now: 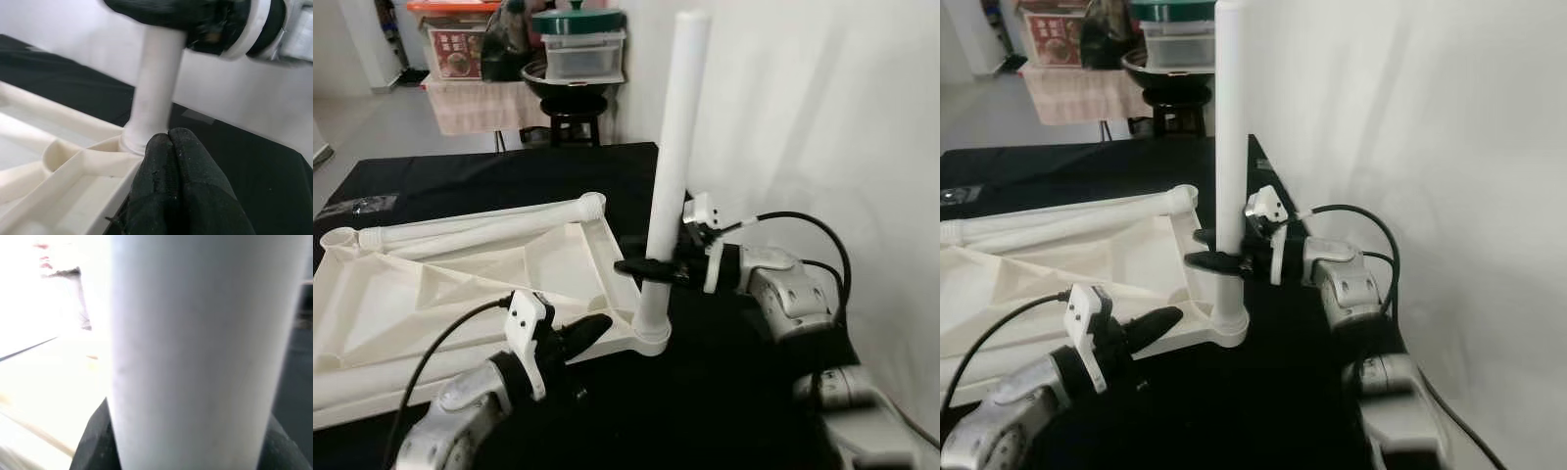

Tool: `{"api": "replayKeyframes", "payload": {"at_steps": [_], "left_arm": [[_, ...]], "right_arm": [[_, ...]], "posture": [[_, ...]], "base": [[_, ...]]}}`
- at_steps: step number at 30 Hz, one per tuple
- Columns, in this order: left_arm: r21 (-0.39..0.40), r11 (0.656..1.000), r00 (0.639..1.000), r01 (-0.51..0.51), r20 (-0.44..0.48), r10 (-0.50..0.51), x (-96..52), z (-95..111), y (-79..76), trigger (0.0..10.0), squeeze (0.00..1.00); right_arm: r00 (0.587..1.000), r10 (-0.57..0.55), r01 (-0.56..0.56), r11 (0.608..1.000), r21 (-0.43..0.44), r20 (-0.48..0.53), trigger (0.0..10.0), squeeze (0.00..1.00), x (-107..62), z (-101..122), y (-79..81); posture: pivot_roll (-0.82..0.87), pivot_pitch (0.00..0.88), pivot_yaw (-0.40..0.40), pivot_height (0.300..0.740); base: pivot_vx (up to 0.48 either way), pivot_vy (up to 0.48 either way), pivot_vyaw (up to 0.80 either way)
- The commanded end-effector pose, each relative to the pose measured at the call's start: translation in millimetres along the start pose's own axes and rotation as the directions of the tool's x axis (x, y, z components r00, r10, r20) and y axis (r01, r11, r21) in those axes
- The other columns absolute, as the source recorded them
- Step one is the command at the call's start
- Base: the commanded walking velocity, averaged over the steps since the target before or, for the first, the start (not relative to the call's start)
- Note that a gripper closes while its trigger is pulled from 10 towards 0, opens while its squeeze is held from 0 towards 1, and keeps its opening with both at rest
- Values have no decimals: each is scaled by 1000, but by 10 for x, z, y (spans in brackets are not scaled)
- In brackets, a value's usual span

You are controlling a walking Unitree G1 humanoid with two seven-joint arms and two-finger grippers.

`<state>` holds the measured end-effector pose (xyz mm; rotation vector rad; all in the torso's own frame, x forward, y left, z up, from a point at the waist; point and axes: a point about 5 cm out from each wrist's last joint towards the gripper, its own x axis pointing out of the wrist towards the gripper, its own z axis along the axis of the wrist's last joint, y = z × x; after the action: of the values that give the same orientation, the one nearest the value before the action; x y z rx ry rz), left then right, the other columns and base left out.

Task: Building children table

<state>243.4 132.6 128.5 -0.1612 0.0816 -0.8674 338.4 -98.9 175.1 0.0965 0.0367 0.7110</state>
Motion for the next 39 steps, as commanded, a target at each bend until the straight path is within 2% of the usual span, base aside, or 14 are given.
{"api": "replayKeyframes", "payload": {"at_steps": [1, 2, 7, 12, 14, 15, 16, 17, 24, 25, 29, 33, 34, 39], "left_arm": [[18, 1000, 1000, -1, -15, 1, -39, 0, 17, 10000, 0], [20, 1000, 1000, -2, -19, 2, -44, -7, 24, 10000, 0], [-2, 1000, 1000, -1, -1, 1, -32, 4, 28, 10000, 0], [16, 1000, 1000, -2, -15, 3, -37, -2, 24, 10000, 0], [24, 999, 1000, -22, -12, 22, -45, -10, 20, 10000, 0], [24, 999, 1000, -22, -12, 22, -45, -10, 20, 10000, 0], [40, 999, 999, -26, -21, 27, -41, -15, 13, 10000, 0], [56, 998, 999, -32, -26, 34, -38, -18, 5, 10000, 0], [81, 996, 999, -48, -5, 48, -32, 2, -95, 10000, 0], [90, 994, 998, -56, 0, 56, -36, 5, -118, 10000, 0], [96, 993, 998, -62, 16, 61, -65, 17, -256, 10000, 0], [113, 990, 996, -87, 24, 85, -88, 30, -303, 10000, 0], [122, 988, 995, -97, 27, 94, -99, 33, -312, 10000, 0], [154, 981, 993, -116, 30, 112, -120, 47, -332, 10000, 0]], "right_arm": [[977, -181, 188, 980, 63, -112, 0, 0, -198, -319, 48], [985, -164, 163, 986, -23, -51, 0, 0, -210, -211, 51], [987, -104, 117, 987, 106, -119, 0, 0, -112, -267, -66], [985, -65, 73, 996, 46, -161, 39, 0, -74, -331, 33], [984, -57, 56, 998, -12, -168, 10000, 0, -72, -285, 104], [984, -57, 56, 998, -12, -168, 10000, 0, -72, -285, 104], [985, 23, -25, 1000, -10, -169, 10000, 945, -89, -225, 147], [972, 173, -177, 984, -12, -161, 10000, 1000, -119, -132, 225], [856, 489, -511, 849, -133, -170, 10000, 984, -168, 160, 193], [803, 562, -591, 794, -143, -197, 10000, 0, -205, 183, 164], [696, 675, -711, 696, -105, -243, 10000, 0, -221, 250, -15], [716, 649, -686, 721, -93, -257, 10000, 0, -133, 264, -144], [712, 650, -686, 725, -66, -266, 0, 0, -117, 258, -176], [647, 713, -740, 672, 0, -270, 0, 0, -161, 267, -209]], "posture": [[-72, 0, -7, 740], [-85, 0, -1, 740], [-89, 0, -6, 740], [-55, 0, -21, 740], [-55, 0, -21, 740], [-55, 0, -21, 740], [-55, 0, -20, 740], [-62, 0, -18, 740], [-72, 0, -26, 740], [-67, 0, -29, 740], [-58, 0, -35, 740], [-49, 0, -41, 740], [-42, 0, -40, 740], [-41, 0, -40, 740]], "base": [[0, 0, 0], [0, 0, 0], [0, 0, 0], [0, 0, 0], [0, 0, 0], [0, 0, 0], [0, 0, 0], [0, 0, 0], [0, 0, 0], [0, 0, 0], [0, 0, 0], [0, 0, 0], [0, 0, 0], [0, 0, 0]]}}
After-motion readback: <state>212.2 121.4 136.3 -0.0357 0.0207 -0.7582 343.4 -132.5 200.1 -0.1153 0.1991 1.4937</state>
